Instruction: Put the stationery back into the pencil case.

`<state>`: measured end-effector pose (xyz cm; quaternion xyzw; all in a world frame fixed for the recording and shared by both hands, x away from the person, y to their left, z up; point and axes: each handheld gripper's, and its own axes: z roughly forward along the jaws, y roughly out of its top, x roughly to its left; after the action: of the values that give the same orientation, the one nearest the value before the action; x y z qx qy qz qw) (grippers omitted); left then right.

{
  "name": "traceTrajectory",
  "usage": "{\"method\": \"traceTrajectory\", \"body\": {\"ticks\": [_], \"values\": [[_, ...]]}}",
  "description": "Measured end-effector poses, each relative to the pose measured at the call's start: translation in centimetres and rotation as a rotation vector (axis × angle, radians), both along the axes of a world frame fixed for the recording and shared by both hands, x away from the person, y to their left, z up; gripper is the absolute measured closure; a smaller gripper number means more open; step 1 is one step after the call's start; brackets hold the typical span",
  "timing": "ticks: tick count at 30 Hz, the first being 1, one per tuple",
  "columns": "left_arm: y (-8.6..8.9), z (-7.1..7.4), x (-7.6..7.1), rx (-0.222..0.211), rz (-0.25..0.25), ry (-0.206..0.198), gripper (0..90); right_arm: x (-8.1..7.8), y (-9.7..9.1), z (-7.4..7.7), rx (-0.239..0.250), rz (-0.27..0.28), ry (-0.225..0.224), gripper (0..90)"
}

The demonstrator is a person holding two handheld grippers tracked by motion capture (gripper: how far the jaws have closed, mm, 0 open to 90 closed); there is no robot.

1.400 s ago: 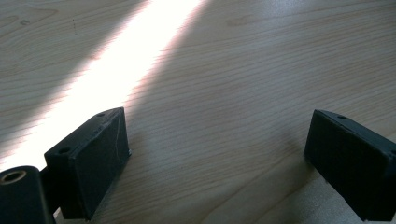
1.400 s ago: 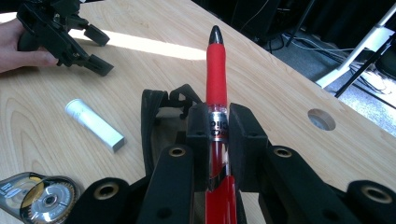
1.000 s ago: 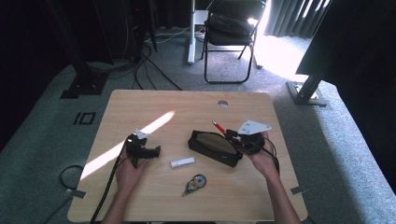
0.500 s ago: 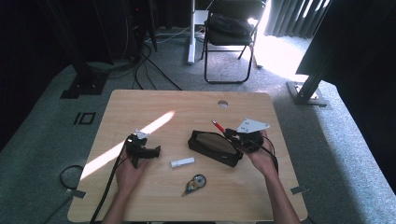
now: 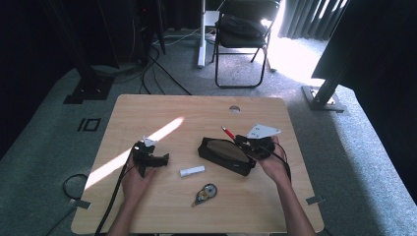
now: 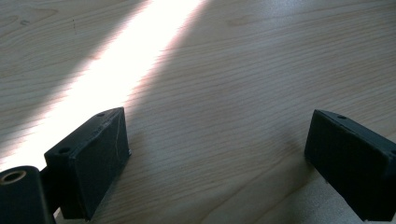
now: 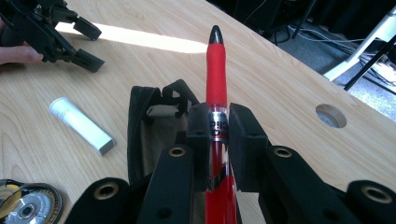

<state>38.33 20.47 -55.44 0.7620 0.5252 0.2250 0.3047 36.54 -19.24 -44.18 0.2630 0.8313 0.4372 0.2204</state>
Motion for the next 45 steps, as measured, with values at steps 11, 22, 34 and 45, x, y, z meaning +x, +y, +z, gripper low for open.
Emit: {"method": "traceTrajectory", "body": {"ticks": [11, 22, 34, 45], "values": [[0.0, 0.0, 0.0, 0.0, 0.0, 0.0, 6.5, 0.5, 0.8, -0.5, -0.014, 0.014, 0.016, 79.5], [0.0, 0.0, 0.0, 0.0, 0.0, 0.0, 6.5, 1.1, 1.6, -1.3, -0.04, 0.032, 0.041, 79.5], [0.0, 0.0, 0.0, -0.001, 0.001, -0.001, 6.5, 1.7, 2.2, -2.2, -0.061, 0.04, 0.067, 79.5], [0.0, 0.0, 0.0, 0.0, -0.001, 0.0, 6.5, 2.0, 2.5, -2.9, -0.077, 0.051, 0.09, 79.5]]}}
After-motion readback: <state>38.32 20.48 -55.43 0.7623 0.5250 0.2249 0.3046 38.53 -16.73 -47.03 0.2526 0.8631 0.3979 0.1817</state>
